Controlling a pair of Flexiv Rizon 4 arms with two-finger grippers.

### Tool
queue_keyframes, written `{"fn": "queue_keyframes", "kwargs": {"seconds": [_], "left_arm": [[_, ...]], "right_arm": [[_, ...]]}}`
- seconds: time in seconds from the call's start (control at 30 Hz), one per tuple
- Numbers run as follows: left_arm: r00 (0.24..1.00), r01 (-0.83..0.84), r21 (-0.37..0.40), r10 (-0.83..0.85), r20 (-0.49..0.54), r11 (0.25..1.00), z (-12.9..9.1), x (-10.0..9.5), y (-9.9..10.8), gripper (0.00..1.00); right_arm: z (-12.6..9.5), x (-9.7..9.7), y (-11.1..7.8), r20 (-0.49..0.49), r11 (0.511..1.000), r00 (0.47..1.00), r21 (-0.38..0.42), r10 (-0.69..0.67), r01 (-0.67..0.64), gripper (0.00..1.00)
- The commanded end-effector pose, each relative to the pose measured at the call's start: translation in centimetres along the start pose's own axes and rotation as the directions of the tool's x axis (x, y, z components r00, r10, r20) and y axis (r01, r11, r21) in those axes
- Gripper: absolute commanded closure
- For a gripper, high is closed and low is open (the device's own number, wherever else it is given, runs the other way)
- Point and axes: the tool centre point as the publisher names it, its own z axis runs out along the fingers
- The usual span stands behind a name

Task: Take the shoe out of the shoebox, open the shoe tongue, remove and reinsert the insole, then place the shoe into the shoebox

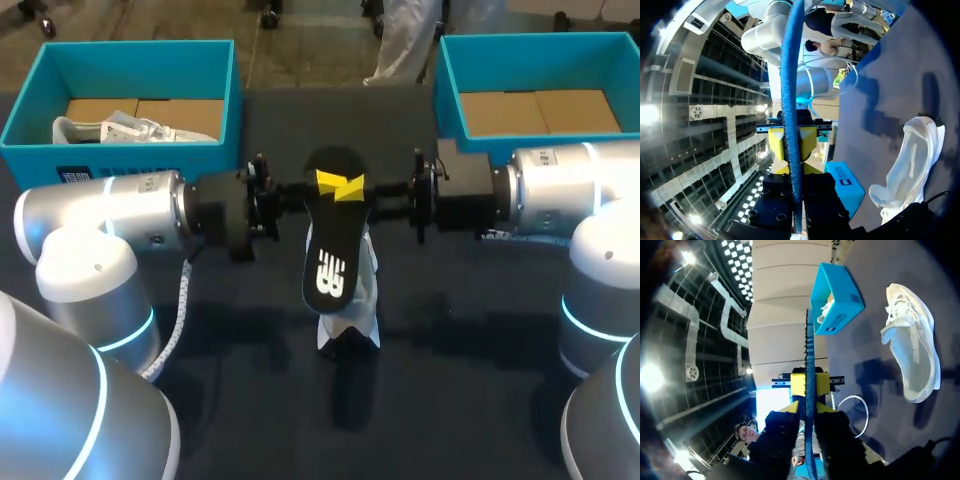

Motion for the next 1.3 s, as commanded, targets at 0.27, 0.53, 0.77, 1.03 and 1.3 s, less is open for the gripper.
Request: {"fn": "queue_keyframes", "kwargs": {"seconds": [0.27,0.53,0.77,1.03,1.3], "left_arm": [[0.999,0.039,0.026,-0.038,-0.030,0.999,-1.1,0.5,-0.8,1.00],[0.986,0.158,0.056,-0.155,-0.052,0.986,-2.0,0.9,-2.3,1.00],[0.960,0.274,0.055,-0.270,-0.073,0.960,-2.3,0.9,-3.6,1.00],[0.908,0.417,0.000,-0.416,-0.058,0.909,-2.6,0.8,-4.6,1.00],[0.827,0.556,-0.007,-0.554,-0.093,0.831,-2.8,0.4,-5.3,1.00]], "right_arm": [[-2.6,-0.7,-1.1,0.045,0.997,0.998,-0.069,-0.033,0.036,0.00],[-4.4,-1.1,-1.2,0.156,0.977,0.971,-0.079,-0.183,0.197,0.00],[-5.1,-0.8,-1.1,0.303,0.921,0.877,0.012,-0.374,0.389,0.00],[-5.3,-0.8,-0.9,0.349,0.880,0.821,0.026,-0.452,0.474,0.00],[-5.3,-0.8,-0.9,0.349,0.880,0.821,0.026,-0.452,0.474,0.00]]}}
